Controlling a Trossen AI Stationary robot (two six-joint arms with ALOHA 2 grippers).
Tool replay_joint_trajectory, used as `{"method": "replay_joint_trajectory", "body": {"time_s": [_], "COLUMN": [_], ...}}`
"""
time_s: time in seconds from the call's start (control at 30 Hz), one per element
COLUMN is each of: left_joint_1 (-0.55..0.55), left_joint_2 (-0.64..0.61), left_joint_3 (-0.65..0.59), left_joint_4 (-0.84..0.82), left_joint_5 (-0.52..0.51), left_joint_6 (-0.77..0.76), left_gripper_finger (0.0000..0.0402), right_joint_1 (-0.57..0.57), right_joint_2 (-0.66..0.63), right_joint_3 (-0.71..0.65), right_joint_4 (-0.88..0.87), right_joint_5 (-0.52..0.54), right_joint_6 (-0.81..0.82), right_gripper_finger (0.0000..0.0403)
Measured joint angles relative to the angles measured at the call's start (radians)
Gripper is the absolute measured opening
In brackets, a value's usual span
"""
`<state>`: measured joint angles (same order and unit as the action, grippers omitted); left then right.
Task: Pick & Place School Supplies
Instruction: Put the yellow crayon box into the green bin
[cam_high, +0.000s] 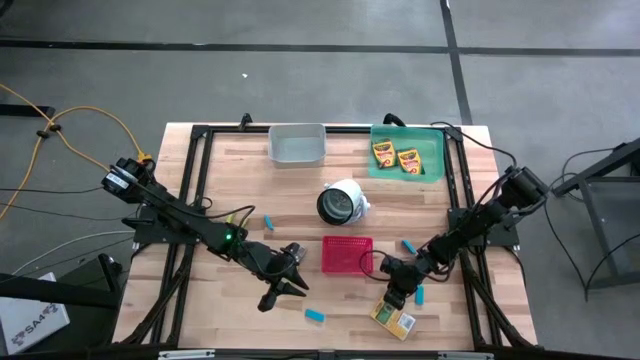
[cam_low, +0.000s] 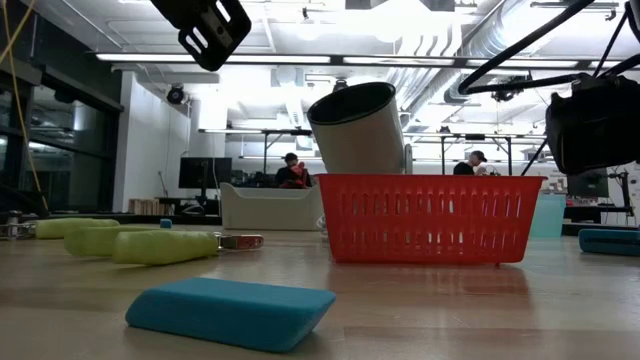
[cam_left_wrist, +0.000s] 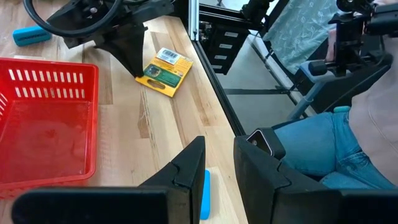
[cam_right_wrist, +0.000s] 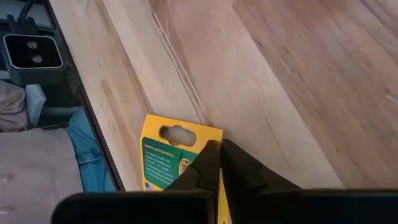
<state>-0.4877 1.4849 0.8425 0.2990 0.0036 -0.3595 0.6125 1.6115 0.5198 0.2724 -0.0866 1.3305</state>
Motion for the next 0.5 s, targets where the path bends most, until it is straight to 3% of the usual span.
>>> {"method": "replay_joint_trajectory", "body": {"time_s": [0.5], "left_joint_1": [0.000], "left_joint_2": [0.000], "left_joint_3": [0.000], "left_joint_4": [0.000], "left_joint_5": [0.000], "left_joint_6": [0.000], "left_gripper_finger": [0.0082], "right_joint_1": [0.012], "right_joint_2": [-0.113], "right_joint_3": [-0.001], "right_joint_4": [0.051], "right_joint_5": [0.093], "right_joint_6": [-0.080], "right_gripper_finger": [0.0003]}}
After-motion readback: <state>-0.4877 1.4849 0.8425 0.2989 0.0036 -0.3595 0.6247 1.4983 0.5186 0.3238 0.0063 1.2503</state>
